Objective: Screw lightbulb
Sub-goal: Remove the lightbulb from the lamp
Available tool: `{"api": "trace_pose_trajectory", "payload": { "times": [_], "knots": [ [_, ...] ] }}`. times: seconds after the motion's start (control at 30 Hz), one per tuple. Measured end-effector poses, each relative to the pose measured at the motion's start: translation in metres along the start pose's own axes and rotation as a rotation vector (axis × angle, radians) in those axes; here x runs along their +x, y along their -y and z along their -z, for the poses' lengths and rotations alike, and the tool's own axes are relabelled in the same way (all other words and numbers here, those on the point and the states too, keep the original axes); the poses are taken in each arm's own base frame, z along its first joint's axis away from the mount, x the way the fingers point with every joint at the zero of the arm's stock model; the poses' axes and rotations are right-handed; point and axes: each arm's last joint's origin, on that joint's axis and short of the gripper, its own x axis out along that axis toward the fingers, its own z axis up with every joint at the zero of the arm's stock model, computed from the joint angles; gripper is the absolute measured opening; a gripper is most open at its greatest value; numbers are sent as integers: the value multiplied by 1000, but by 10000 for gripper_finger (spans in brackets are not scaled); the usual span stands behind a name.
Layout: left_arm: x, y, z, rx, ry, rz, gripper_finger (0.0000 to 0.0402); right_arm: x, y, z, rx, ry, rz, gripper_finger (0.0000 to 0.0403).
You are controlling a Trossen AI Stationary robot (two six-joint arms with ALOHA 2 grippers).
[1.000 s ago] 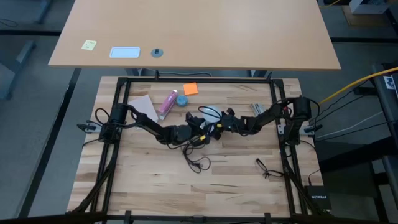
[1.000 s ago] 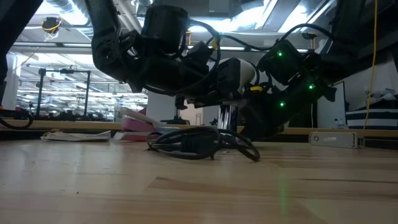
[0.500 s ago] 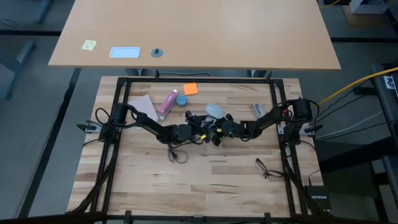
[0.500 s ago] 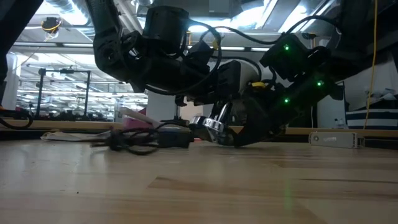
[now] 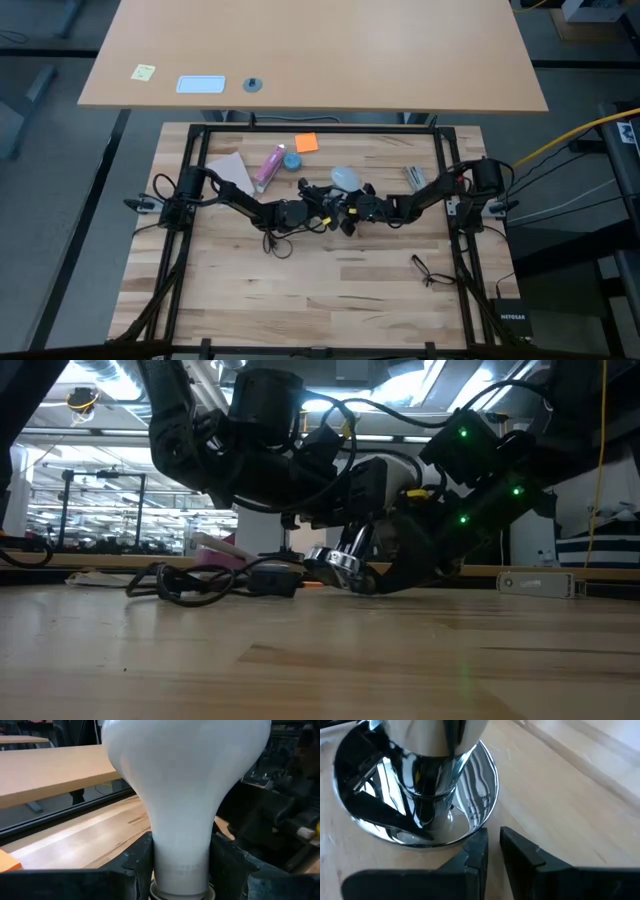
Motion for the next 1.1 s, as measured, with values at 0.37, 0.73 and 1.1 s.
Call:
{"api": "trace_pose_trajectory", "payload": {
  "times": [0.37,0.73,1.1],
  "knots": [
    [-1,1,-2,-22,21,2,143,-19,17,-17,-62,-24,159,60],
    [3,-3,-1,-50,15,19,145,-44,21,-41,-152,52,217,60],
    [14,-14,-3,-119,-9,121,147,-54,15,-62,-346,204,168,60]
  ]
}}
